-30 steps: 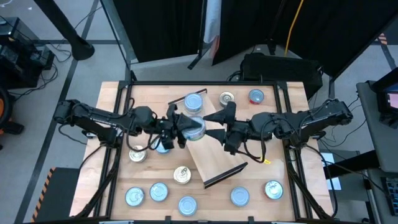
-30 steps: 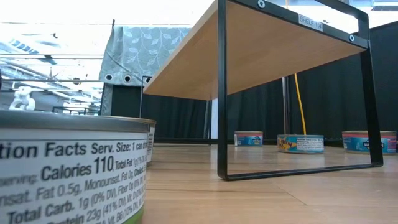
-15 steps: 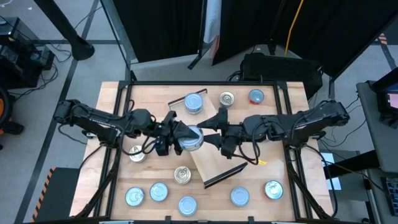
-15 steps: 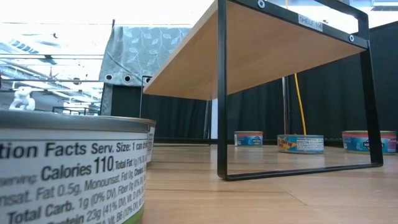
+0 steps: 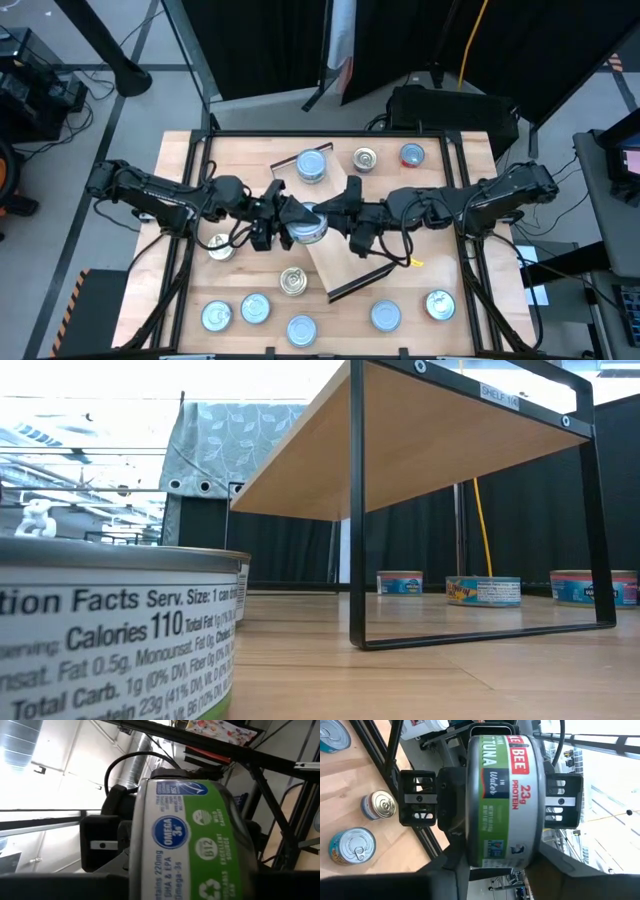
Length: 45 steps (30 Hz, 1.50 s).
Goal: Stack canned seafood by type on shelf
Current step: Stack the green tuna can on top of the other tuna can on the shelf
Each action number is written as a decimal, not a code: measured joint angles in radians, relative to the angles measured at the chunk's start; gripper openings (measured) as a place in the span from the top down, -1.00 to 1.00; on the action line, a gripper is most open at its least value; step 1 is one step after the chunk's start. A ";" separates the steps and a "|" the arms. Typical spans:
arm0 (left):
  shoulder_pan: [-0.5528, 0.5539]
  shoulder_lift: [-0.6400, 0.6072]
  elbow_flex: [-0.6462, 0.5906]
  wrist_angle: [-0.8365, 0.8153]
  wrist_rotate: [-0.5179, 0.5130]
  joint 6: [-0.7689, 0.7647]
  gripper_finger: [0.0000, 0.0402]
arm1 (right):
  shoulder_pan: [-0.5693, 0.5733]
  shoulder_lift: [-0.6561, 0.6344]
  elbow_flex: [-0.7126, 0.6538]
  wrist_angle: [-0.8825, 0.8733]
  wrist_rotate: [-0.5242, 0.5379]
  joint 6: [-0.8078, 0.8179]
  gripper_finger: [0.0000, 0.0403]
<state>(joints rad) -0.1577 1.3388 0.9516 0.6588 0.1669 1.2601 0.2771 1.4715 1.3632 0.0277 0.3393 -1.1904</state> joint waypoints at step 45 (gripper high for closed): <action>-0.113 -0.247 0.001 -0.413 -0.517 -0.323 -0.61 | -0.134 -0.029 0.000 -0.184 0.459 0.064 0.36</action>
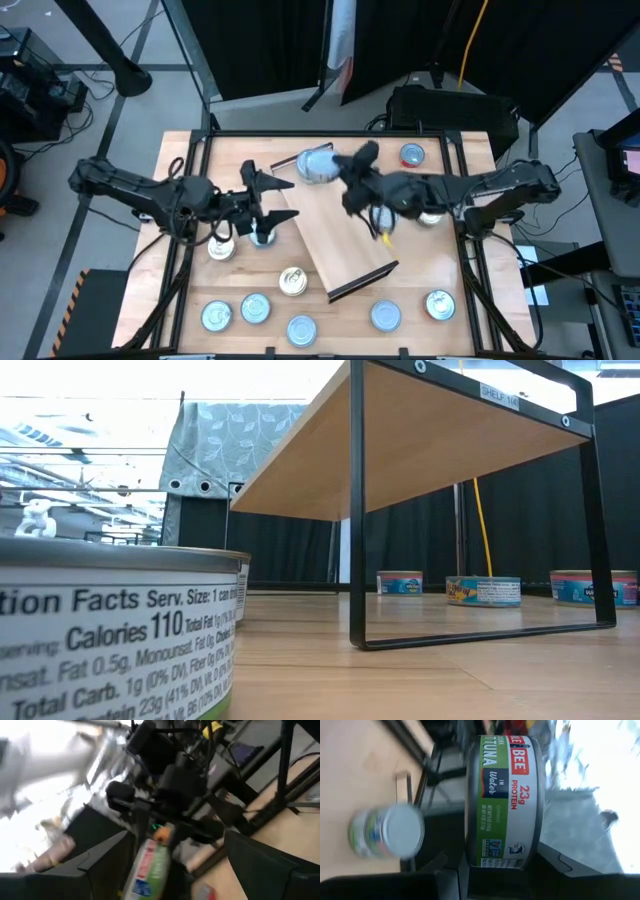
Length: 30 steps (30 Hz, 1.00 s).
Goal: Stack canned seafood by type on shelf
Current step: Stack the green tuna can on top of the other tuna can on the shelf
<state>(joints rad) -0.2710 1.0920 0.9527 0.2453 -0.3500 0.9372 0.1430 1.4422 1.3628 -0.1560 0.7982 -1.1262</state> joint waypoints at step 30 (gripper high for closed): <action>-0.025 -0.048 -0.001 -0.176 -0.312 -0.251 -0.60 | -0.250 0.236 0.002 -0.077 -0.200 -0.055 0.33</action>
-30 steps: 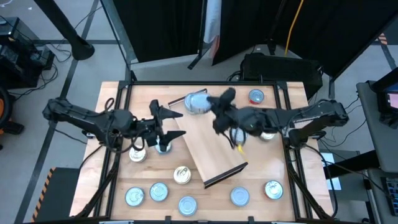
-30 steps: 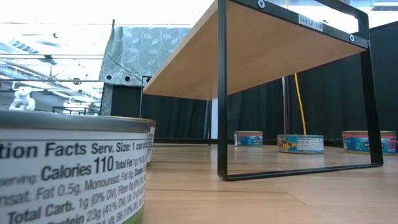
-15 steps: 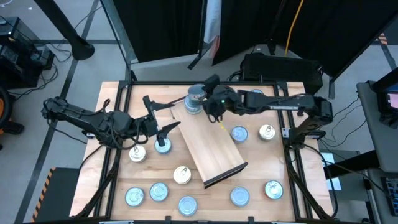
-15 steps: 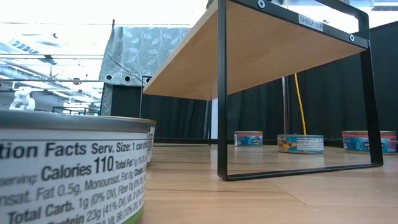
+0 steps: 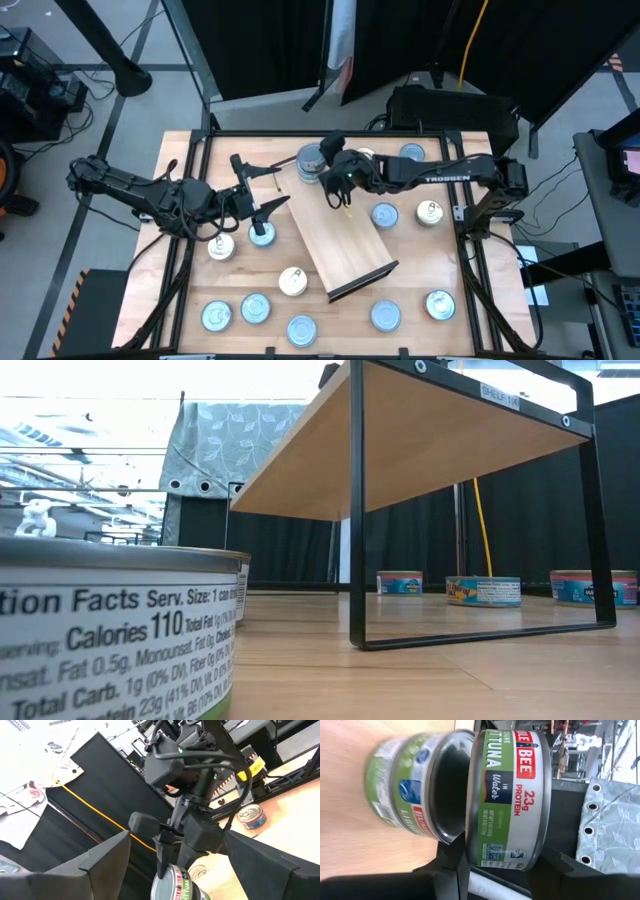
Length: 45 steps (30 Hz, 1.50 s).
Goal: Stack canned seafood by type on shelf
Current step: Stack the green tuna can on top of the other tuna can on the shelf
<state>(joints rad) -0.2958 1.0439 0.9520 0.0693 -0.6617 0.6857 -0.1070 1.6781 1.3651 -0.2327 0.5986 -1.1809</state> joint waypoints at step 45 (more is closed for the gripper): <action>0.230 0.001 -0.001 -0.095 0.288 -0.250 -0.60 | -0.038 -0.044 0.000 -0.031 -0.122 0.140 -0.16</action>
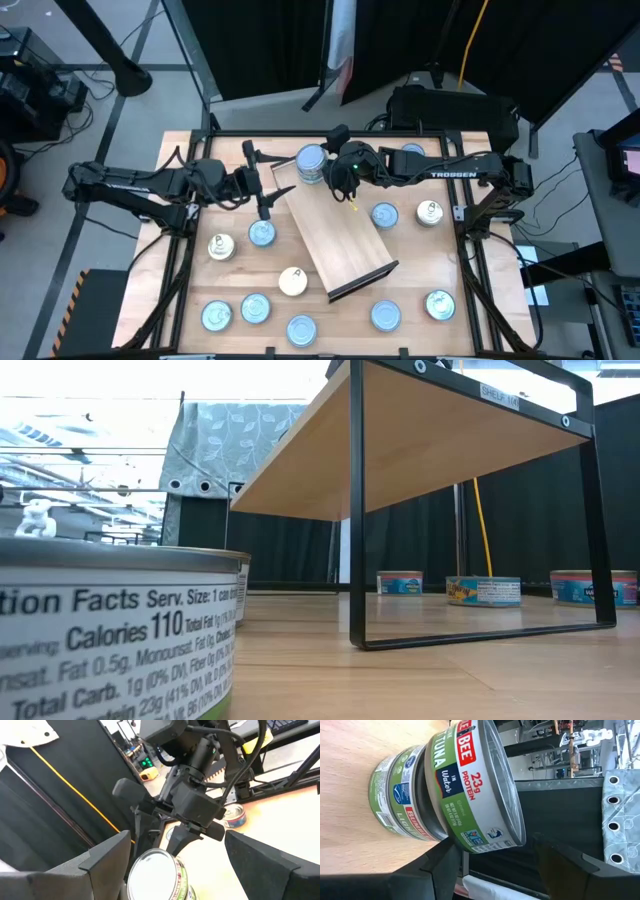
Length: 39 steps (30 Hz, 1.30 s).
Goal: Stack canned seafood by type on shelf
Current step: Stack the green tuna can on top of the other tuna can on the shelf
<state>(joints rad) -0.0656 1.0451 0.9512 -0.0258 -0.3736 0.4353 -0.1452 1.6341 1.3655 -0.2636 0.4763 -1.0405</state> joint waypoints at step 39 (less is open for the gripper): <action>0.046 0.000 0.000 -0.030 0.114 -0.062 -0.60 | 0.194 -0.227 0.001 -0.387 0.512 0.586 -0.16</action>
<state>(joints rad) -0.0200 1.0451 0.9512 -0.0563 -0.2598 0.3735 0.0491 1.4073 1.3666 -0.6502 0.9886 -0.4545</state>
